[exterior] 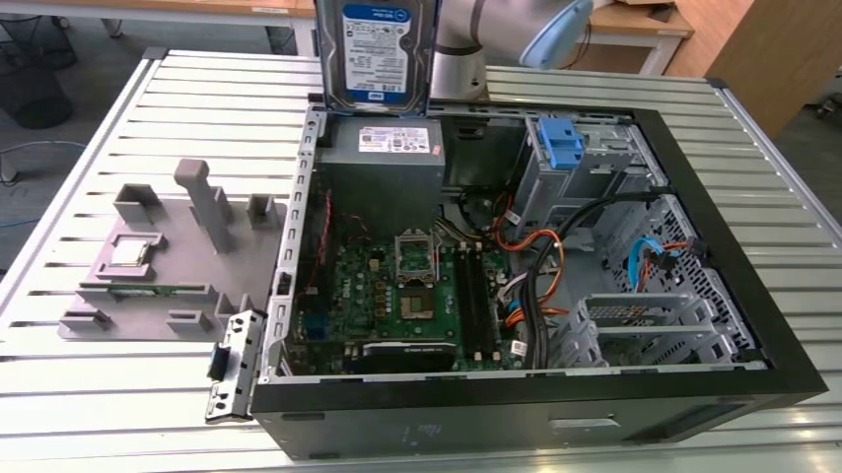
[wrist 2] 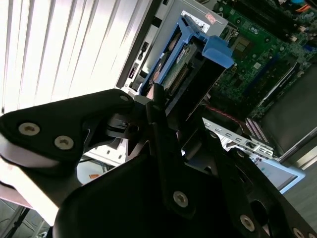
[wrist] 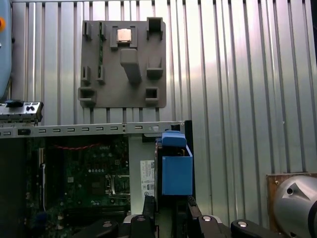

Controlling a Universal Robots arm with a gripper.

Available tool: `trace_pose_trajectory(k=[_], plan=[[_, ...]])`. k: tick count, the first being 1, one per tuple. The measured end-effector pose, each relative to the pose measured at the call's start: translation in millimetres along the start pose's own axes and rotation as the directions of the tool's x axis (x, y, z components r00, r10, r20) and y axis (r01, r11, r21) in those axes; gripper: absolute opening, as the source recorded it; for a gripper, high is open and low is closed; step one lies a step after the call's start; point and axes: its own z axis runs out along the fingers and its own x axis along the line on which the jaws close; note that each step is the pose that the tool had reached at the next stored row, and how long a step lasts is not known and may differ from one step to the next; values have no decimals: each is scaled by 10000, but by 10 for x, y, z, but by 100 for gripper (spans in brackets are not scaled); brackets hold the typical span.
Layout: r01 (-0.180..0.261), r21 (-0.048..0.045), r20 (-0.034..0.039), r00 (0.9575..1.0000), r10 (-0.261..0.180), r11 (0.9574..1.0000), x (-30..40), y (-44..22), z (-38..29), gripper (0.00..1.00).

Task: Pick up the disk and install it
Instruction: 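Pick up the disk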

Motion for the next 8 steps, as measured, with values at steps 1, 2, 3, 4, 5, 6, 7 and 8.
trace_pose_trajectory(k=[1,2,3,4,5,6,7,8], plan=[[-1,-1,-1,10000,1,10000,-1,-12,-1,35],[0,-1,-1,10000,0,10000,-1,-25,-1,35],[0,0,0,10000,0,10000,-2,-36,-1,35],[0,0,0,10000,0,10000,-3,-48,-2,35],[0,0,0,10000,0,10000,-3,-60,-2,35],[1,-1,0,10000,-1,10000,-4,-72,-3,35],[0,-1,0,10000,0,10000,-5,-83,-3,35],[0,0,0,10000,0,10000,-5,-95,-4,35]])
